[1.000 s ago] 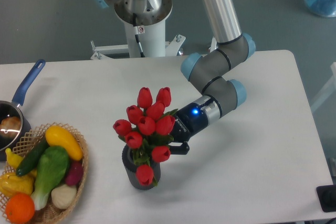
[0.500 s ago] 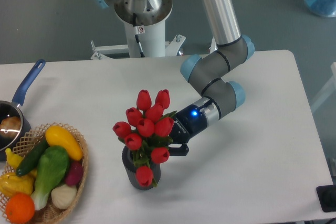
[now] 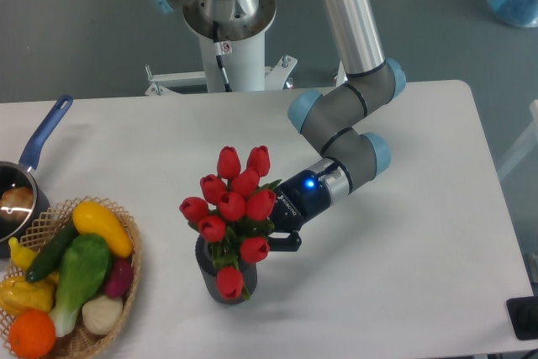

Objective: Insert the flowers into the vase
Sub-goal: 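Adjust the tulip bunch upright inside the vase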

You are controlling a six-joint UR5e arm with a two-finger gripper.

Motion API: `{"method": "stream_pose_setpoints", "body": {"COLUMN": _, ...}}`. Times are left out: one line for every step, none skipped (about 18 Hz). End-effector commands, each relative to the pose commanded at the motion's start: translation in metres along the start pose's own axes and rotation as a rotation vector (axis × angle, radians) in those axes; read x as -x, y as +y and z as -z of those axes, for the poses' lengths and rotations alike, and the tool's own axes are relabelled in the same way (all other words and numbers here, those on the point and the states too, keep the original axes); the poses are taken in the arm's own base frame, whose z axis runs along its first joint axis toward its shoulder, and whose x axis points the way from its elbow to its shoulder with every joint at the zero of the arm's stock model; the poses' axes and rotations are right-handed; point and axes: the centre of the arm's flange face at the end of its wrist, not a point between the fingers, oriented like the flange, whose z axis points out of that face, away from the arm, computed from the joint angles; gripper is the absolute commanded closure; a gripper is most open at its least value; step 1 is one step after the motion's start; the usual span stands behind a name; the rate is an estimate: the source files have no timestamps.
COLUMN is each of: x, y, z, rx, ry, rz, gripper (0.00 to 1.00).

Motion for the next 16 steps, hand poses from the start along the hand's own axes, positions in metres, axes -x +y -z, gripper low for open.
{"method": "stream_pose_setpoints", "body": {"x": 0.0000, "y": -0.0001, "z": 0.0000, "rx": 0.000, "ry": 0.000, "rz": -0.001, "gripper": 0.76}}
{"method": "stream_pose_setpoints", "body": {"x": -0.0001, "y": -0.0009, "z": -0.0002, "rx": 0.000, "ry": 0.000, "rz": -0.002, "gripper": 0.76}}
{"method": "stream_pose_setpoints", "body": {"x": -0.0001, "y": -0.0009, "z": -0.0002, "rx": 0.000, "ry": 0.000, "rz": -0.002, "gripper": 0.76}}
{"method": "stream_pose_setpoints", "body": {"x": -0.0001, "y": -0.0009, "z": -0.0002, "rx": 0.000, "ry": 0.000, "rz": -0.002, "gripper": 0.76}}
{"method": "stream_pose_setpoints", "body": {"x": -0.0001, "y": -0.0009, "z": -0.0002, "rx": 0.000, "ry": 0.000, "rz": -0.002, "gripper": 0.76}}
{"method": "stream_pose_setpoints", "body": {"x": -0.0001, "y": -0.0009, "z": -0.0002, "rx": 0.000, "ry": 0.000, "rz": -0.002, "gripper": 0.75}}
{"method": "stream_pose_setpoints", "body": {"x": -0.0001, "y": -0.0009, "z": -0.0002, "rx": 0.000, "ry": 0.000, "rz": -0.002, "gripper": 0.74}}
{"method": "stream_pose_setpoints", "body": {"x": 0.0003, "y": -0.0011, "z": 0.0007, "rx": 0.000, "ry": -0.001, "rz": -0.002, "gripper": 0.73}}
{"method": "stream_pose_setpoints", "body": {"x": 0.0003, "y": -0.0011, "z": 0.0007, "rx": 0.000, "ry": -0.001, "rz": -0.002, "gripper": 0.73}}
{"method": "stream_pose_setpoints", "body": {"x": -0.0002, "y": -0.0014, "z": 0.0007, "rx": 0.000, "ry": -0.001, "rz": -0.002, "gripper": 0.72}}
{"method": "stream_pose_setpoints", "body": {"x": -0.0003, "y": -0.0013, "z": 0.0007, "rx": 0.001, "ry": -0.001, "rz": -0.002, "gripper": 0.71}}
{"method": "stream_pose_setpoints", "body": {"x": -0.0003, "y": -0.0013, "z": 0.0007, "rx": 0.002, "ry": -0.001, "rz": -0.002, "gripper": 0.69}}
{"method": "stream_pose_setpoints", "body": {"x": -0.0003, "y": -0.0013, "z": 0.0007, "rx": 0.002, "ry": -0.001, "rz": -0.002, "gripper": 0.69}}
{"method": "stream_pose_setpoints", "body": {"x": -0.0007, "y": -0.0008, "z": 0.0008, "rx": 0.002, "ry": -0.001, "rz": 0.000, "gripper": 0.69}}
{"method": "stream_pose_setpoints", "body": {"x": -0.0007, "y": -0.0008, "z": 0.0008, "rx": 0.002, "ry": -0.001, "rz": 0.000, "gripper": 0.69}}
{"method": "stream_pose_setpoints", "body": {"x": -0.0008, "y": -0.0016, "z": 0.0006, "rx": 0.002, "ry": -0.001, "rz": -0.002, "gripper": 0.69}}
